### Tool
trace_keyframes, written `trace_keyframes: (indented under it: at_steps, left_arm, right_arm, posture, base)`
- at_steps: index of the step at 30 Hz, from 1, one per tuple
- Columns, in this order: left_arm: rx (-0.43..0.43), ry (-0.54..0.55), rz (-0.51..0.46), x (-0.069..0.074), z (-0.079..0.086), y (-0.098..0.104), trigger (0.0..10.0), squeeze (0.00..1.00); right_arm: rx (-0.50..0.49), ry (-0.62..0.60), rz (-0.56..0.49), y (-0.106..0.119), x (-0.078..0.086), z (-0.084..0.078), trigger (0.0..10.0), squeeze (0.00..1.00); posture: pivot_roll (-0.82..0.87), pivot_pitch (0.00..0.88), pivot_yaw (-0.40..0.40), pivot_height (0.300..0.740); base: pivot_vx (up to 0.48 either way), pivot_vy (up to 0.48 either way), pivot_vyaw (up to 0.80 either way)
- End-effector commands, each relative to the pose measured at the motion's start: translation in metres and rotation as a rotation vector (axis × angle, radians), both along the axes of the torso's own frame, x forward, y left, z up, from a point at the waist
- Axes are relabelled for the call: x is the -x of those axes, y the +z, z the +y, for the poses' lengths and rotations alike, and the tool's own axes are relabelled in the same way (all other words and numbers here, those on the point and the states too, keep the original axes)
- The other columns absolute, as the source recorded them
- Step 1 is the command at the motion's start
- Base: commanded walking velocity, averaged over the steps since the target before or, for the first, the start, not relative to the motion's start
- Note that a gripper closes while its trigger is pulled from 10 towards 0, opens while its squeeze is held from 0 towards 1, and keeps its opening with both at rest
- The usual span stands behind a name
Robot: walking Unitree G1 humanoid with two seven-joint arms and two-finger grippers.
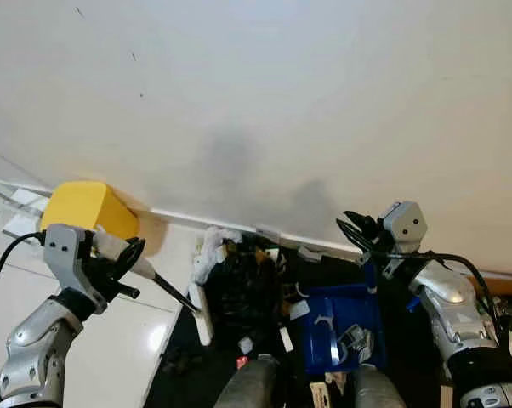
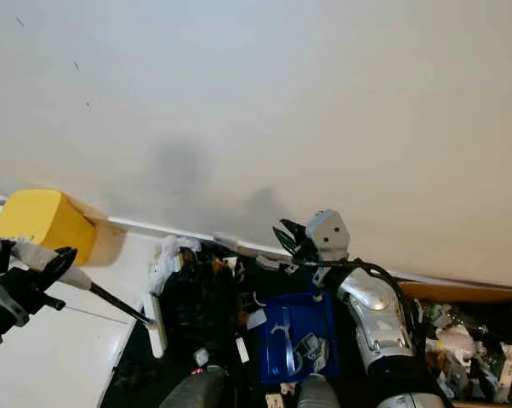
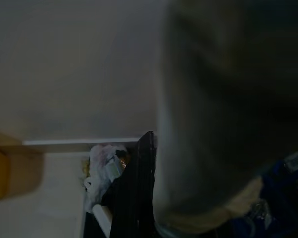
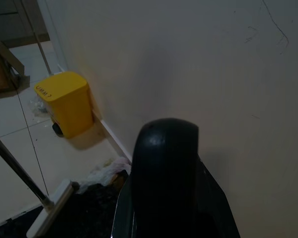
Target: Sweep floor
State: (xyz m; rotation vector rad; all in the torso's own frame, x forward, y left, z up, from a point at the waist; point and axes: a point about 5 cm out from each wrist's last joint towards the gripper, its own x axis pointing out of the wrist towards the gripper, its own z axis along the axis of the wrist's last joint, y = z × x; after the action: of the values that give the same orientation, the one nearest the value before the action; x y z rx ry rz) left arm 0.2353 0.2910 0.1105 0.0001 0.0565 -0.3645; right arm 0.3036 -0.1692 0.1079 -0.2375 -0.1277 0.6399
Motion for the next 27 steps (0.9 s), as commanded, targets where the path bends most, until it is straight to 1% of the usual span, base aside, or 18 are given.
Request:
trace_keyframes:
  at_steps: [1,2,4,8,9,11,13,15,17,18,19,21,22,23,24,25,26,27]
  left_arm:
    - [-0.026,0.026,0.038,0.008,0.002,-0.016,10.0,0.00]
    - [-0.034,0.040,0.051,0.009,0.002,-0.024,10.0,0.00]
    - [-0.034,0.040,0.051,0.009,0.002,-0.024,10.0,0.00]
    - [-0.029,0.096,0.116,0.014,-0.003,-0.053,10.0,0.00]
    - [-0.029,0.096,0.116,0.014,-0.003,-0.053,10.0,0.00]
    - [-0.002,0.111,0.147,0.015,-0.009,-0.065,10.0,0.00]
    - [0.064,0.119,0.163,0.012,-0.018,-0.071,10.0,0.00]
    - [0.136,0.121,0.158,0.006,-0.027,-0.071,10.0,0.00]
    - [0.164,0.120,0.154,0.004,-0.031,-0.071,10.0,0.00]
    - [0.208,0.102,0.138,-0.002,-0.039,-0.069,10.0,0.00]
    - [0.208,0.102,0.138,-0.002,-0.039,-0.069,10.0,0.00]
    - [0.240,0.087,0.123,-0.006,-0.046,-0.066,10.0,0.00]
    - [0.269,0.067,0.106,-0.011,-0.053,-0.064,10.0,0.00]
    - [0.269,0.067,0.106,-0.011,-0.053,-0.064,10.0,0.00]
    - [0.315,0.046,0.081,-0.018,-0.063,-0.059,10.0,0.00]
    - [0.315,0.046,0.081,-0.018,-0.063,-0.059,10.0,0.00]
    - [0.408,0.011,0.052,-0.031,-0.079,-0.050,10.0,0.00]
    - [0.408,0.011,0.052,-0.031,-0.079,-0.050,10.0,0.00]
  right_arm:
    - [-0.041,0.005,0.004,-0.003,0.004,0.005,10.0,0.00]
    - [-0.042,0.006,0.002,-0.002,0.003,0.005,10.0,0.00]
    - [-0.042,0.006,0.002,-0.002,0.003,0.005,10.0,0.00]
    - [-0.041,0.007,-0.001,-0.001,0.002,0.006,10.0,0.00]
    - [-0.041,0.007,-0.001,-0.001,0.002,0.006,10.0,0.00]
    - [-0.038,0.007,-0.002,0.000,0.002,0.004,10.0,0.00]
    - [-0.032,0.004,-0.002,0.000,0.002,0.001,10.0,0.00]
    - [-0.032,0.000,-0.002,0.001,0.002,0.000,10.0,0.00]
    - [-0.033,-0.001,-0.002,0.001,0.002,0.000,10.0,0.00]
    - [-0.034,-0.002,-0.004,0.001,0.001,0.000,10.0,0.00]
    - [-0.034,-0.002,-0.004,0.001,0.001,0.000,10.0,0.00]
    - [-0.035,-0.003,-0.004,0.001,0.001,0.000,10.0,0.00]
    - [-0.036,-0.004,-0.005,0.002,0.001,0.000,10.0,0.00]
    - [-0.036,-0.004,-0.005,0.002,0.001,0.000,10.0,0.00]
    - [-0.038,-0.004,-0.007,0.002,0.000,0.001,10.0,0.00]
    - [-0.038,-0.004,-0.007,0.002,0.000,0.001,10.0,0.00]
    - [-0.042,-0.005,-0.009,0.002,0.000,0.002,10.0,0.00]
    - [-0.042,-0.005,-0.009,0.002,0.000,0.002,10.0,0.00]
  posture:
    - [0.13,0.240,0.150,0.740]
    - [0.13,0.242,0.148,0.740]
    - [0.13,0.242,0.148,0.740]
    - [0.11,0.244,0.140,0.740]
    - [0.11,0.244,0.140,0.740]
    - [0.11,0.245,0.136,0.740]
    - [0.10,0.243,0.132,0.740]
    - [0.10,0.241,0.131,0.740]
    - [0.10,0.241,0.131,0.740]
    - [0.10,0.239,0.133,0.740]
    - [0.10,0.239,0.133,0.740]
    - [0.10,0.239,0.133,0.740]
    - [0.10,0.237,0.133,0.740]
    - [0.10,0.237,0.133,0.740]
    - [0.10,0.236,0.132,0.740]
    - [0.10,0.236,0.132,0.740]
    - [0.09,0.234,0.126,0.740]
    - [0.09,0.234,0.126,0.740]
  base:
    - [0.000,0.000,0.00]
    - [0.000,0.000,0.00]
    - [0.000,0.000,0.00]
    - [0.000,0.000,0.00]
    - [0.000,0.000,0.00]
    - [0.000,0.000,0.00]
    - [0.000,0.000,0.00]
    - [0.000,0.000,0.00]
    - [0.000,0.000,0.00]
    - [0.000,0.000,0.00]
    - [0.000,0.000,0.00]
    - [0.000,0.000,0.00]
    - [0.000,0.000,0.00]
    - [0.000,0.000,0.00]
    - [0.000,0.000,0.00]
    - [0.000,0.000,0.00]
    - [0.000,0.000,0.00]
    - [0.000,0.000,0.00]
